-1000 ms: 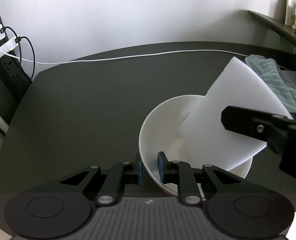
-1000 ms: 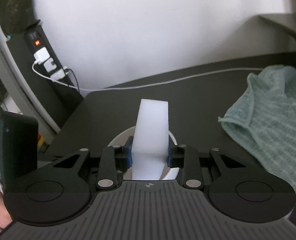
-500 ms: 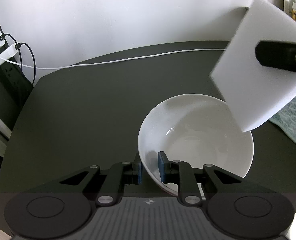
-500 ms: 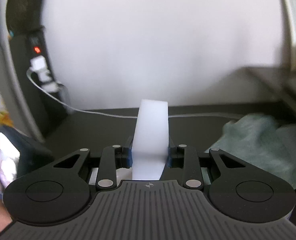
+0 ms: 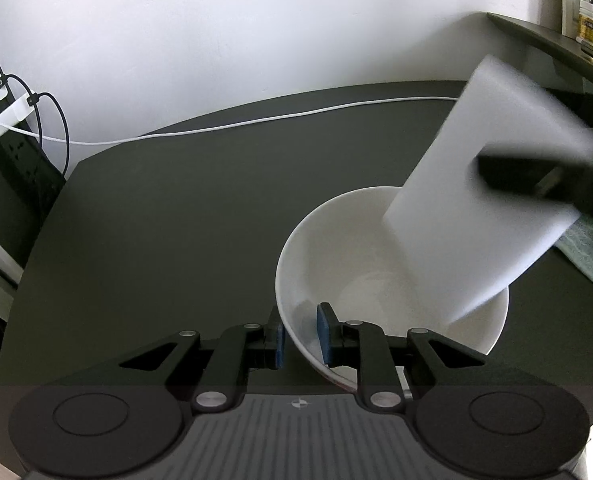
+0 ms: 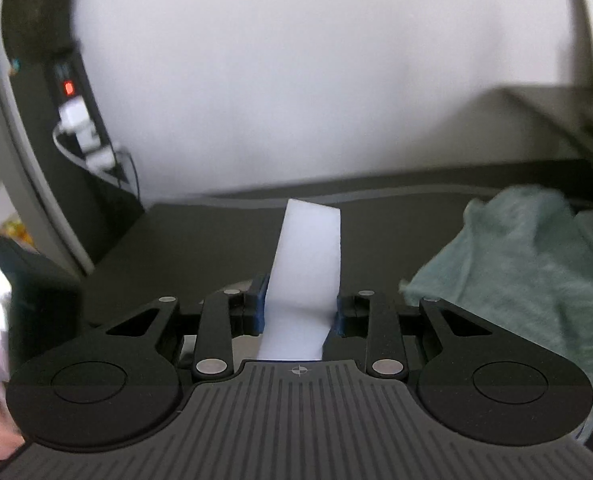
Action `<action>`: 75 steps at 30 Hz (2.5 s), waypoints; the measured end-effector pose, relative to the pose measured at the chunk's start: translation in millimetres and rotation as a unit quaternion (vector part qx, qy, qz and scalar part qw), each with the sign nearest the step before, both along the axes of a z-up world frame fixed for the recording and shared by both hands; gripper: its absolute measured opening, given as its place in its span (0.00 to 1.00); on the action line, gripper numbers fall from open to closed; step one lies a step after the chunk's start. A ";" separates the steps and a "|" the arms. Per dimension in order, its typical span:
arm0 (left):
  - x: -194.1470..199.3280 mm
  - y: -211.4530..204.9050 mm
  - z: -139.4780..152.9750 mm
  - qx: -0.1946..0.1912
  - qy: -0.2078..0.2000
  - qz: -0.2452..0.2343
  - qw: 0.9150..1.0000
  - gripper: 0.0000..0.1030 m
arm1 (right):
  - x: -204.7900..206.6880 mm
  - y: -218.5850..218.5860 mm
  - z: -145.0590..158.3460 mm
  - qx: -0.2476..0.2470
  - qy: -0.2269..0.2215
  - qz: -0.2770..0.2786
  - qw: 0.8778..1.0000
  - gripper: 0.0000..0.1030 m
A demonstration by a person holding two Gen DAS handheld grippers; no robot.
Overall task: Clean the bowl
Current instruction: 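Wipe the sponge along the bowl wall while the left gripper holds the rim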
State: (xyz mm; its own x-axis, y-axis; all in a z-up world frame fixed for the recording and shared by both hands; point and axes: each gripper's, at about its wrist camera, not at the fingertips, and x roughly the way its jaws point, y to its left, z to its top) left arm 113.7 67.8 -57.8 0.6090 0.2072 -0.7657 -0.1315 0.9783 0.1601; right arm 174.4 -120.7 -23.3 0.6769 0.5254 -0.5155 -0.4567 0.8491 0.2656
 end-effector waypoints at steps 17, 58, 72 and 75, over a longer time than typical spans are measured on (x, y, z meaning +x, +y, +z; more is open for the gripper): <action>17.7 4.0 4.1 0.023 -0.018 0.004 1.000 0.14 | 20.7 39.7 -16.1 -0.063 0.009 0.044 0.997 0.31; 2.4 -9.0 2.0 0.044 -0.038 0.001 0.998 0.24 | -3.9 3.3 13.6 0.005 0.008 0.017 1.000 0.30; 18.5 -26.0 1.8 0.092 -0.034 -0.092 0.991 0.14 | 10.7 12.2 -11.3 -0.022 0.029 0.020 0.999 0.30; 11.1 -21.2 5.6 0.045 -0.020 -0.055 0.997 0.16 | 14.1 13.2 -8.9 -0.032 0.022 0.019 0.999 0.30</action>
